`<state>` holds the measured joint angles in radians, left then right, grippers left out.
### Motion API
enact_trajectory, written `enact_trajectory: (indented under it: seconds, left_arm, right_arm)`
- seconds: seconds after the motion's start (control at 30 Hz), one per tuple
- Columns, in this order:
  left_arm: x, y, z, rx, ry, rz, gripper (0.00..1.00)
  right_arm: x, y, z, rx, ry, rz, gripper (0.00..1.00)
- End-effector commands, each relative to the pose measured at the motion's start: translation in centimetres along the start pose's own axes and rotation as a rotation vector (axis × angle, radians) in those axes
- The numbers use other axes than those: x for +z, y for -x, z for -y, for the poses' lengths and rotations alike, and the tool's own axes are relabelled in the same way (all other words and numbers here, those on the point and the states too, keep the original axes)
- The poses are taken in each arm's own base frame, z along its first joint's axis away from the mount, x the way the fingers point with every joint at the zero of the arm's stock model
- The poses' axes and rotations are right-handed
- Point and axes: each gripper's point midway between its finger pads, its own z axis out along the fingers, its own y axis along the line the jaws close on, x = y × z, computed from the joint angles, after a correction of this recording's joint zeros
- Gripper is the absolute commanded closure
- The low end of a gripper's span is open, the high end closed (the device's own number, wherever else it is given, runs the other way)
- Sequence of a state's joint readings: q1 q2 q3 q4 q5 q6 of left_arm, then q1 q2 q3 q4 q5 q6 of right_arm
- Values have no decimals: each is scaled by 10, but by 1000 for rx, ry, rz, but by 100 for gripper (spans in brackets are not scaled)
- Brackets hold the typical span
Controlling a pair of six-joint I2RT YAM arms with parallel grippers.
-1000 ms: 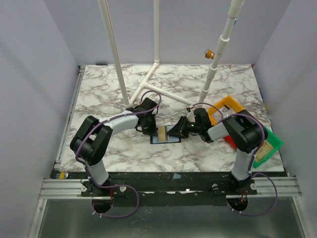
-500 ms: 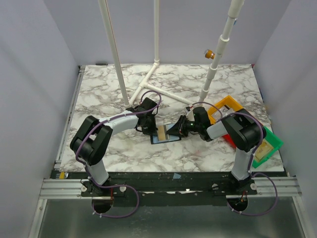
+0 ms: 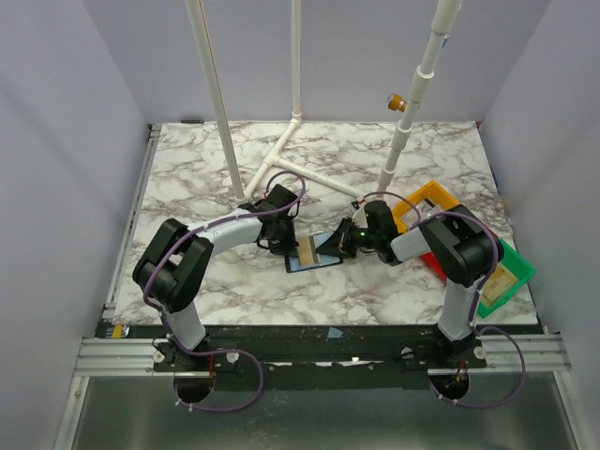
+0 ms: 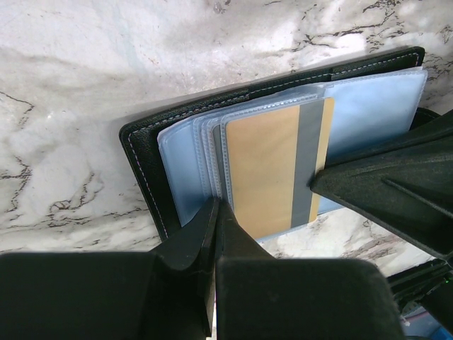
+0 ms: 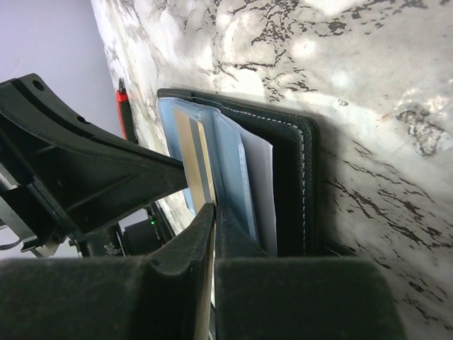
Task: Take the credit cards out of the card holder
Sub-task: Remove the credit card from the card holder.
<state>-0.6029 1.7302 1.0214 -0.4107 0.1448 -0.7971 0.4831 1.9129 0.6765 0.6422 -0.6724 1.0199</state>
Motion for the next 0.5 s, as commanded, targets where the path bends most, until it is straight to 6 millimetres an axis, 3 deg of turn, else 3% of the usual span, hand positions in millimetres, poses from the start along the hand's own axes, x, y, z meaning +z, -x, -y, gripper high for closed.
enact_trajectory:
  seconds: [0.0,0.47]
  left_arm:
    - [14,-16,-23,1,88,-54,100]
    - [22,-30,-52,-23,130,-91,100]
  right_arm:
    - [5,3,-3,-29,-9,10,98]
    - [-12,6,14,-88,-126,91,99]
